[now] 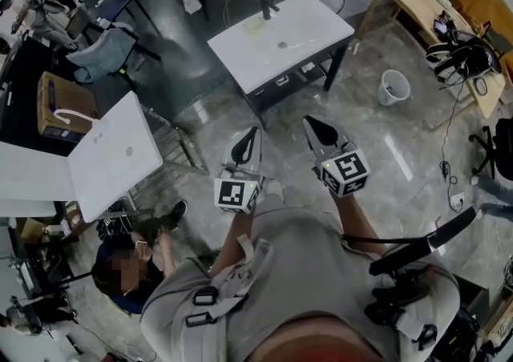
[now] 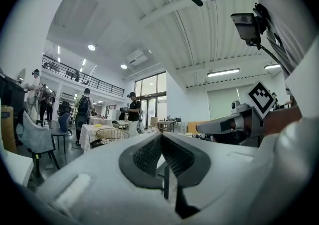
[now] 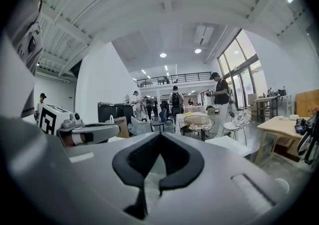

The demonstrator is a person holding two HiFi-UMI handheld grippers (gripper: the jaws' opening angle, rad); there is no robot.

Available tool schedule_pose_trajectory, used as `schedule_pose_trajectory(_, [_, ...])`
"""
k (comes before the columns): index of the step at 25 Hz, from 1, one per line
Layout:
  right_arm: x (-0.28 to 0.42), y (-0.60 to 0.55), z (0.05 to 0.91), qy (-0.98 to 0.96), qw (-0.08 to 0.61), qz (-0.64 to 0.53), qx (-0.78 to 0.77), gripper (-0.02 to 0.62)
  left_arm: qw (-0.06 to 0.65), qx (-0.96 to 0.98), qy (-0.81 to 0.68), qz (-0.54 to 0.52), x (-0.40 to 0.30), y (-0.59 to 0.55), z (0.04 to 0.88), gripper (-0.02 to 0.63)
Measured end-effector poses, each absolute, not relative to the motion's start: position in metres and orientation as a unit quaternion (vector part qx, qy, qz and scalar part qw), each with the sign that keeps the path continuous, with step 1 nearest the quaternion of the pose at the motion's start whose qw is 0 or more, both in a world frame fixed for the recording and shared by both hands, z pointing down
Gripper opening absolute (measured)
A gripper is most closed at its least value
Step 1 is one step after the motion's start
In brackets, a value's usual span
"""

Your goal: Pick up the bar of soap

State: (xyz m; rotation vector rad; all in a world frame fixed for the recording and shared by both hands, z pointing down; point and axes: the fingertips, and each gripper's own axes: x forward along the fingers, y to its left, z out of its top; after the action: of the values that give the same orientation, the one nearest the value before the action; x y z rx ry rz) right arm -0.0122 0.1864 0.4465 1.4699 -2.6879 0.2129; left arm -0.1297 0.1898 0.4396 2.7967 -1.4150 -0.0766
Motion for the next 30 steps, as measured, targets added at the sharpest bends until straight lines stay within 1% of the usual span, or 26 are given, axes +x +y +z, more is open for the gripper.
schedule_pose_trajectory(6, [-0.028, 0.151, 0.440, -0.870, 0.043, 0.061, 0.487, 0.002, -0.010, 0.897, -0.440, -0.032, -0.151, 0.147, 0.437, -0.009])
schedule_pose_trajectory(13, [-0.043, 0.119, 0.444, -0.863, 0.042, 0.061, 0.499, 0.002, -0.010, 0.901, -0.432, -0.039, -0.171, 0.118, 0.444, -0.009])
schedule_pose_trajectory(17, [-0.060, 0.110, 0.449, -0.864, 0.047, 0.062, 0.497, 0.002, 0.002, 0.904, -0.425, -0.037, -0.180, 0.108, 0.455, -0.009])
schedule_pose_trajectory(24, [-0.058, 0.104, 0.463, -0.857, 0.057, 0.074, 0.507, 0.002, 0.031, 0.909, -0.416, -0.017, -0.178, 0.102, 0.475, -0.009])
schedule_pose_trajectory(30, [-0.054, 0.090, 0.463, -0.854, 0.050, 0.078, 0.512, 0.002, 0.024, 0.915, -0.403, -0.021, -0.170, 0.096, 0.472, -0.009])
